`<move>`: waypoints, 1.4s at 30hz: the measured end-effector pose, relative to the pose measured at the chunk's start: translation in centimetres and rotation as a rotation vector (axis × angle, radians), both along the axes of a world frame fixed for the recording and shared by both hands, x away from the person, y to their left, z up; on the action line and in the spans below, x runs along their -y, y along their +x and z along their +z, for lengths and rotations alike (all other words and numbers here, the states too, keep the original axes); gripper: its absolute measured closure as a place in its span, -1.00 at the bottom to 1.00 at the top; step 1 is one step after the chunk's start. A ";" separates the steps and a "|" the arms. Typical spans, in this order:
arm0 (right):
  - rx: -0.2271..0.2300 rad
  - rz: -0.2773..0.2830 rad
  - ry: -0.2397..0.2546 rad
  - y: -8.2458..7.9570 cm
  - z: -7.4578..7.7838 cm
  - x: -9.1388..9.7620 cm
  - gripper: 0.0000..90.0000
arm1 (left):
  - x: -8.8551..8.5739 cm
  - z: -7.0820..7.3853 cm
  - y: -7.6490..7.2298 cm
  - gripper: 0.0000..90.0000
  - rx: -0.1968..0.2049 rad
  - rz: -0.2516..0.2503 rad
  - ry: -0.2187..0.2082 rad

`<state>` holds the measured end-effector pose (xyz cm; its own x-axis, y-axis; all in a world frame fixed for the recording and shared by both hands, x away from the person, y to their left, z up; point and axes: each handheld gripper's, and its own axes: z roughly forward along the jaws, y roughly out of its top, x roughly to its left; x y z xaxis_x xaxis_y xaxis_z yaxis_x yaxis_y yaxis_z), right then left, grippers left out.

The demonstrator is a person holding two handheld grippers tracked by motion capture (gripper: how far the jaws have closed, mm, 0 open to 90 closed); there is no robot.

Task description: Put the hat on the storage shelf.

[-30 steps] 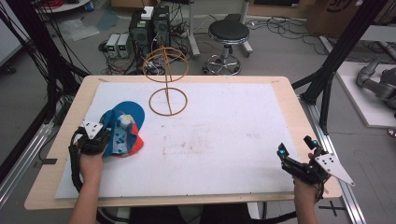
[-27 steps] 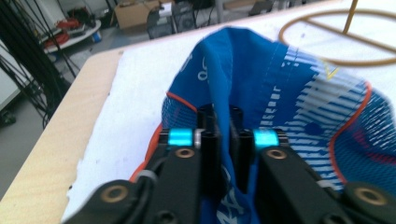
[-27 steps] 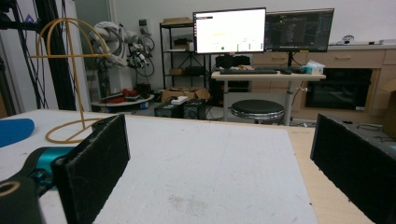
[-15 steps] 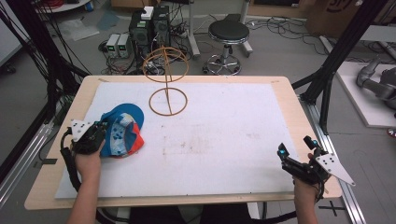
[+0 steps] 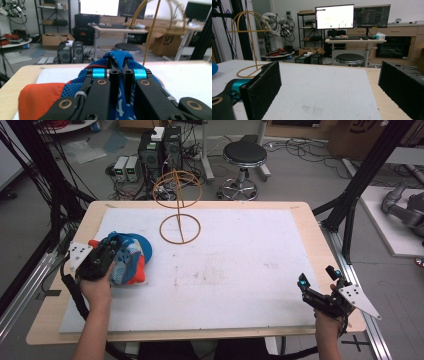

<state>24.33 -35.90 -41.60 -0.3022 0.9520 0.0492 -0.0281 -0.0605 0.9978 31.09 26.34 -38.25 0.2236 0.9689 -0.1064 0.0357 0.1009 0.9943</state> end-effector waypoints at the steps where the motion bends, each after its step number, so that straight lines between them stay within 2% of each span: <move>1: -0.003 -0.001 0.002 0.0 0.0 0.0 -0.90 | 0.0 0.3 -0.1 0.96 0.008 -0.006 -0.007; 4: 0.000 0.000 0.000 0.0 0.0 0.0 -0.90 | 0.2 1.2 -0.3 0.97 0.035 -0.017 -0.035; 18: 0.000 -0.001 -0.001 0.0 0.1 0.0 -0.90 | 2.0 6.2 -1.1 0.97 0.160 -0.094 -0.084; 23: 0.000 -0.001 0.004 0.0 0.1 0.1 -0.90 | 2.7 7.8 -1.3 0.97 0.207 -0.104 -0.101; 31: -0.001 -0.001 0.002 0.1 0.0 0.1 -0.90 | 3.5 10.5 -1.2 0.97 0.260 -0.128 -0.127; 35: -0.003 -0.002 0.008 0.1 0.0 0.1 -0.90 | 4.1 11.9 -1.1 0.97 0.284 -0.149 -0.126; 37: -0.001 -0.001 0.003 0.1 0.0 0.1 -0.90 | 4.5 12.6 -1.0 0.97 0.291 -0.153 -0.117; 42: -0.002 -0.001 0.007 0.1 0.0 0.1 -0.90 | 5.3 13.9 -0.2 0.97 0.302 -0.176 -0.130</move>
<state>24.45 -35.95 -41.64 -0.3012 0.9519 0.0565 -0.0258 -0.0674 0.9974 30.90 21.05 -24.30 0.4255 0.8955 -0.1302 -0.2288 0.2456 0.9420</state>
